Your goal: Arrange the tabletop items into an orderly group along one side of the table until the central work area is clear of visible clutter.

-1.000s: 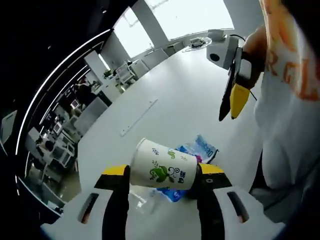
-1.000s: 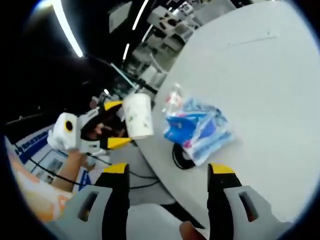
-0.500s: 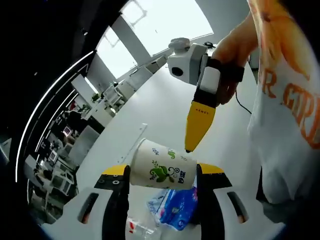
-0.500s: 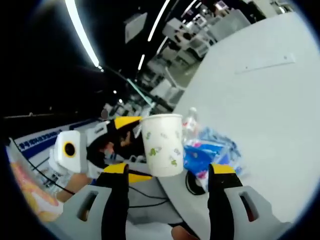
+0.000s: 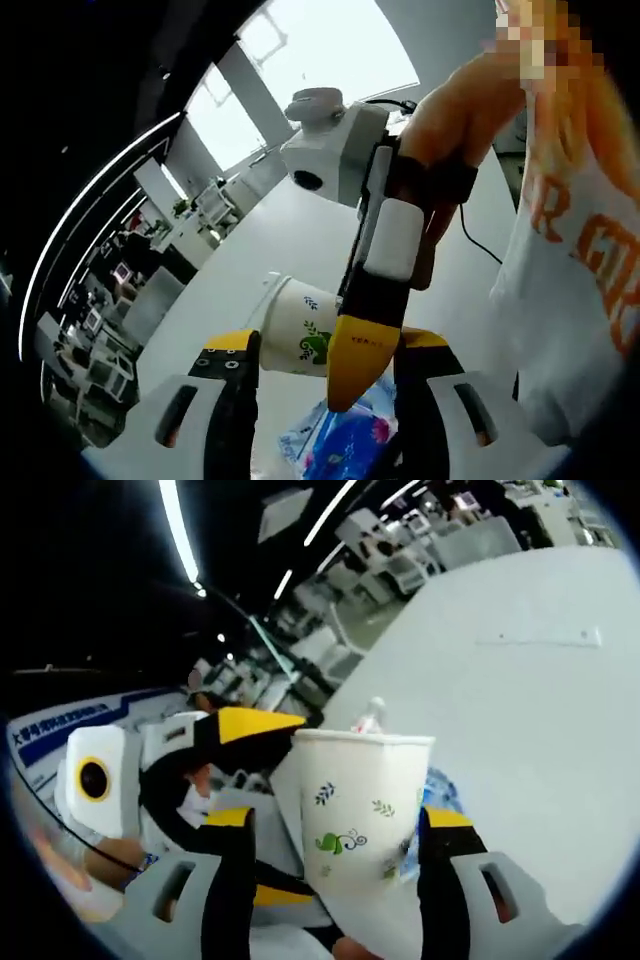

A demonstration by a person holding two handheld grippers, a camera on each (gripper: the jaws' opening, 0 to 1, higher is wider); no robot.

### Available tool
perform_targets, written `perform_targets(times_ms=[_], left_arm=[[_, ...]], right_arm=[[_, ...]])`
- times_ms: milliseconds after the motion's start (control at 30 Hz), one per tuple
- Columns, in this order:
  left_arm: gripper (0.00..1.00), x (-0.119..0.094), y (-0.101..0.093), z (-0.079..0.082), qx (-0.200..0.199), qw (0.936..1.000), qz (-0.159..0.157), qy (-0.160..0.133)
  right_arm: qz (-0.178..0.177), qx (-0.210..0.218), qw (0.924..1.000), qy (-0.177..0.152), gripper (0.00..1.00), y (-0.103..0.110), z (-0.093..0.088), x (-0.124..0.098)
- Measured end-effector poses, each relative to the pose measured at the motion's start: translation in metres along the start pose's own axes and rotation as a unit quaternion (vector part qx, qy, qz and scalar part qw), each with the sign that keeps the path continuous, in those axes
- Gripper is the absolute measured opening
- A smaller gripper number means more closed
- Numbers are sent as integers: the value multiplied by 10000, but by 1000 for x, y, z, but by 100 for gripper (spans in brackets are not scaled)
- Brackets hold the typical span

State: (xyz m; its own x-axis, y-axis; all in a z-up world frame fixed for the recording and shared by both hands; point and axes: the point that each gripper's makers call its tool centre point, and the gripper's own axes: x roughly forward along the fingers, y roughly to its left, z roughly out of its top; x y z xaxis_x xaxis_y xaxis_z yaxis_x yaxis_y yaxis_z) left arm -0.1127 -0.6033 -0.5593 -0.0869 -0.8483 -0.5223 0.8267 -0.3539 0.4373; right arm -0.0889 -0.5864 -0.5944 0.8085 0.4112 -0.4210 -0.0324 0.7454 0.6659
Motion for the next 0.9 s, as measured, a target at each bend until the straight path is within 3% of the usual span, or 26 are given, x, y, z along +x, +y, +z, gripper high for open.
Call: perform_targets(times_ms=[300, 400, 433, 600, 733, 833, 900], left_arm=[[54, 7, -7, 15, 35, 9998, -88, -197], [44, 9, -10, 18, 20, 9997, -111, -234], [43, 9, -9, 19, -6, 9996, -69, -282], [47, 11, -6, 22, -499, 9973, -126, -520], [50, 6, 1, 25, -1122, 9903, -136, -814], [55, -2, 10, 27, -1610, 9804, -35, -1135], [57, -9, 16, 20, -2073, 9703, 59, -1243]], right_arm=[[-223, -171, 9992, 280, 48, -15, -10, -1], [-159, 334, 9993, -5, 46, -17, -4, -4], [-146, 281, 9995, 0, 41, -21, -3, -5], [-85, -137, 9998, -106, 39, -19, 1, -12], [-35, -187, 9993, -314, 38, -19, 8, -14], [60, -151, 9984, -536, 38, -17, 16, -15], [26, -205, 9978, -627, 38, -19, 20, -17]])
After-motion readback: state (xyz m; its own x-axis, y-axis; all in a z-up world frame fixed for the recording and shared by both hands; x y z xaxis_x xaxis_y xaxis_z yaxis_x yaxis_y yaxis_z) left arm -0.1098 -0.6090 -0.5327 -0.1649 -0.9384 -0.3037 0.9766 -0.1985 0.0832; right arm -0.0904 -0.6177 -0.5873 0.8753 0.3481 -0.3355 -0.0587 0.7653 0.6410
